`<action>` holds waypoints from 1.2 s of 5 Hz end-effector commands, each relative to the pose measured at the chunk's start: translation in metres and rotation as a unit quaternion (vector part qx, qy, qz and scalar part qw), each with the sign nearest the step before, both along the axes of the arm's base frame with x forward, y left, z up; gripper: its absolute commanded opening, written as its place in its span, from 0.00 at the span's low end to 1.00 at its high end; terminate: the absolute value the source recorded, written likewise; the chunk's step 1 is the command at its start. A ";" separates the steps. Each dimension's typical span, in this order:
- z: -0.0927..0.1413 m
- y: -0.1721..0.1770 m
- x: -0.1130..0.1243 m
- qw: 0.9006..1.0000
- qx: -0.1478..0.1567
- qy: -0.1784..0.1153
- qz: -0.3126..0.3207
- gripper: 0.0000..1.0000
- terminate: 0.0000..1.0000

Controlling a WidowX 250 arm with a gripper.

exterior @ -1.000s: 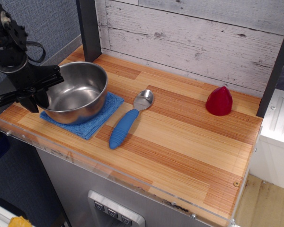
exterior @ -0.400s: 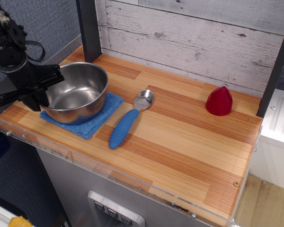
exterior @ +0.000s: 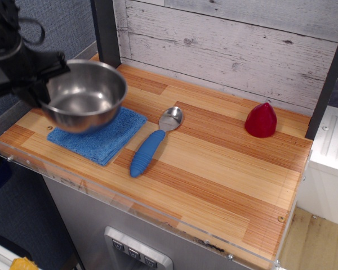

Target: Move the pot a little bit on the table.

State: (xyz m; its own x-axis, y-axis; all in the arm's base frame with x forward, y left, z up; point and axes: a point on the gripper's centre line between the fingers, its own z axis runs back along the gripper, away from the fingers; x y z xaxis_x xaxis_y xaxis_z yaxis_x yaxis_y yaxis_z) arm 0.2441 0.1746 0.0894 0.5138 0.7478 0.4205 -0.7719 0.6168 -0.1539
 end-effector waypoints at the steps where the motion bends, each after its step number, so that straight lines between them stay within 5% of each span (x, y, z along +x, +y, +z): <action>1: 0.046 -0.049 0.013 0.996 0.034 -0.058 -0.057 0.00 0.00; 3: 0.036 -0.139 0.017 0.985 0.043 -0.056 -0.156 0.00 0.00; 6: -0.001 -0.210 0.011 0.970 0.041 -0.027 -0.237 0.00 0.00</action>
